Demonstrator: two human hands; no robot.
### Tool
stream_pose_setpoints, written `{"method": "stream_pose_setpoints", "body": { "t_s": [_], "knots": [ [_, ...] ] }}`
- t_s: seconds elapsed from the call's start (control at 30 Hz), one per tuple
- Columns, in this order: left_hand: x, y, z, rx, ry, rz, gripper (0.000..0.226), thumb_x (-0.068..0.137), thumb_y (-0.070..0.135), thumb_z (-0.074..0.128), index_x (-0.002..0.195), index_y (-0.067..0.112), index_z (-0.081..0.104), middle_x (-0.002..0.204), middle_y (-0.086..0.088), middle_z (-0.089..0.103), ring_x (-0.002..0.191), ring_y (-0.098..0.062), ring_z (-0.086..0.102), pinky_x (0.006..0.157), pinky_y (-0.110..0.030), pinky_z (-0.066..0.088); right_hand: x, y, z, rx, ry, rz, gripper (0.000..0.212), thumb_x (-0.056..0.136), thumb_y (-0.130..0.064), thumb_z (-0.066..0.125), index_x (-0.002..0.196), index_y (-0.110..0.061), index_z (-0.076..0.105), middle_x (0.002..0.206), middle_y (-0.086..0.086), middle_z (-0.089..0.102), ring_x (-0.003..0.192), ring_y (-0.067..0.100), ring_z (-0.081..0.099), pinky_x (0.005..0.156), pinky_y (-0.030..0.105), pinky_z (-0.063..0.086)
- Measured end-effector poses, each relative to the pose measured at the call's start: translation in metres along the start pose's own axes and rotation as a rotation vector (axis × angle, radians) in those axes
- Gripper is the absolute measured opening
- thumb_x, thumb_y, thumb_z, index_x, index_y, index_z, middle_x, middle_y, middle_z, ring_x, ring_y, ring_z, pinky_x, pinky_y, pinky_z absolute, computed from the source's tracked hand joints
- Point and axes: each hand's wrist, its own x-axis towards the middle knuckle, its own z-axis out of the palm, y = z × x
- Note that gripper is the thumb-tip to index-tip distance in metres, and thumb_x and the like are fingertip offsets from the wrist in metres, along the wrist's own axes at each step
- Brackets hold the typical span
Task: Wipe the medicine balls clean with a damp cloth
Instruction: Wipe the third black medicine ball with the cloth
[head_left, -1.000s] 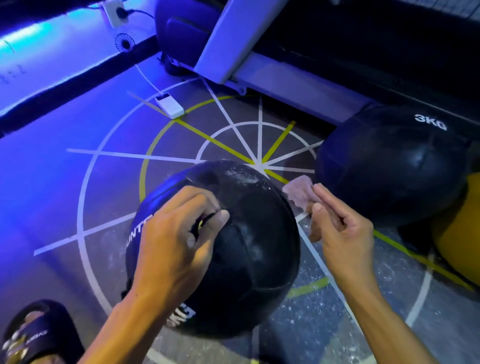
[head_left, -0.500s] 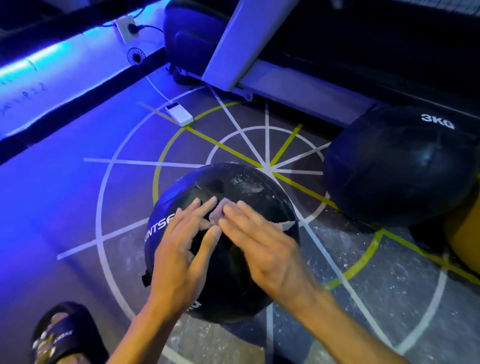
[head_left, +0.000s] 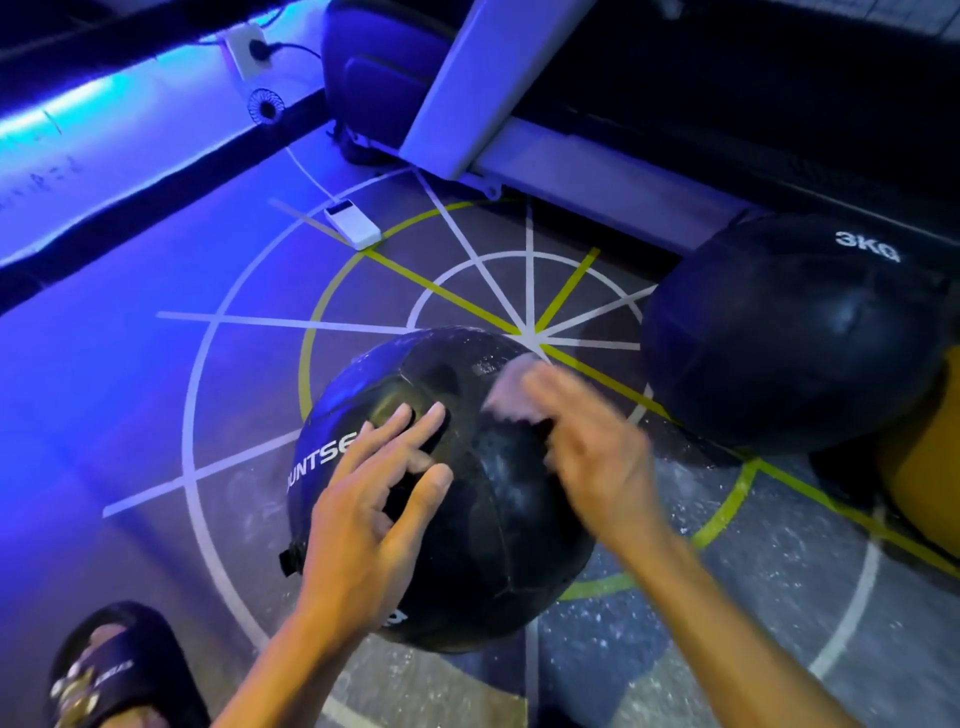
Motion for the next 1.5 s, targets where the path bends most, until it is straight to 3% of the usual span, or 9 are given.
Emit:
{"method": "stream_pose_setpoints", "body": {
  "t_s": [0.1,0.33,0.57,0.73,0.87,1.03,1.2,1.33,1.5],
  "knots": [
    [-0.004,0.002,0.0,0.0,0.001,-0.01,0.016,0.097,0.043,0.059,0.083,0.036,0.064,0.141,0.03,0.058,0.145,0.001,0.039,0.121,-0.031,0.025,0.018,0.03,-0.027,-0.024,0.12,0.463,0.048,0.092,0.013,0.052,0.125,-0.015,0.073,0.136,-0.013,0.063,0.125,0.009,0.063,0.104,-0.002,0.028],
    [-0.006,0.004,0.0,-0.009,-0.009,0.006,0.009,0.096,0.036,0.064,0.088,0.036,0.069,0.133,0.027,0.064,0.146,-0.003,0.04,0.12,-0.017,0.023,-0.002,-0.051,0.006,-0.064,-0.133,-0.332,0.042,0.102,0.001,0.041,0.137,-0.006,0.063,0.151,0.006,0.053,0.145,0.019,0.044,0.116,0.037,0.042],
    [-0.009,0.009,0.005,-0.004,0.0,-0.048,0.02,0.099,0.041,0.064,0.082,0.031,0.066,0.14,0.033,0.057,0.146,0.003,0.036,0.12,-0.025,0.022,0.026,0.007,-0.013,-0.012,-0.029,0.151,0.053,0.09,0.014,0.048,0.132,-0.013,0.068,0.141,-0.025,0.055,0.128,-0.017,0.048,0.113,0.027,0.041],
    [-0.009,0.008,0.008,-0.008,0.006,-0.017,0.021,0.094,0.047,0.061,0.083,0.03,0.069,0.138,0.037,0.056,0.145,0.002,0.039,0.121,-0.017,0.021,-0.006,-0.031,0.004,0.031,-0.179,-0.18,0.042,0.101,0.0,0.044,0.139,-0.003,0.06,0.151,0.007,0.054,0.144,0.016,0.046,0.12,0.031,0.036],
    [-0.011,0.01,0.01,0.003,-0.009,-0.027,0.026,0.096,0.049,0.058,0.082,0.029,0.067,0.138,0.036,0.056,0.145,0.003,0.037,0.121,-0.019,0.021,0.03,0.012,-0.011,-0.012,-0.04,0.172,0.055,0.087,0.012,0.044,0.129,-0.013,0.07,0.143,-0.008,0.06,0.135,0.01,0.054,0.114,0.027,0.04],
    [-0.012,0.008,0.012,0.005,-0.001,-0.015,0.023,0.095,0.045,0.062,0.082,0.028,0.068,0.137,0.035,0.057,0.146,0.001,0.038,0.123,-0.03,0.026,0.013,-0.028,0.01,0.013,-0.217,-0.126,0.051,0.091,0.009,0.046,0.135,-0.008,0.066,0.148,0.0,0.057,0.143,0.01,0.046,0.12,0.024,0.033],
    [-0.013,0.012,0.016,-0.006,-0.039,-0.026,0.022,0.097,0.041,0.062,0.081,0.026,0.065,0.139,0.035,0.056,0.147,0.002,0.036,0.121,-0.036,0.024,0.06,0.006,-0.007,-0.03,-0.175,0.15,0.055,0.079,0.016,0.043,0.1,-0.028,0.069,0.122,-0.014,0.068,0.118,0.023,0.065,0.083,0.021,0.038],
    [-0.012,0.01,0.014,-0.006,-0.041,-0.01,0.024,0.097,0.044,0.062,0.081,0.027,0.066,0.139,0.032,0.058,0.147,0.0,0.037,0.122,-0.038,0.025,0.031,-0.026,0.011,0.056,-0.288,-0.13,0.048,0.088,0.006,0.045,0.122,-0.012,0.074,0.143,-0.001,0.062,0.137,0.014,0.053,0.117,0.024,0.036],
    [-0.01,0.014,0.016,0.02,-0.062,0.001,0.024,0.097,0.038,0.063,0.08,0.022,0.065,0.139,0.037,0.055,0.146,0.004,0.035,0.123,-0.035,0.023,0.077,0.006,-0.004,-0.004,-0.157,0.197,0.054,0.081,0.014,0.047,0.109,-0.02,0.078,0.126,-0.011,0.07,0.11,0.01,0.06,0.092,0.013,0.041]
  ]
}}
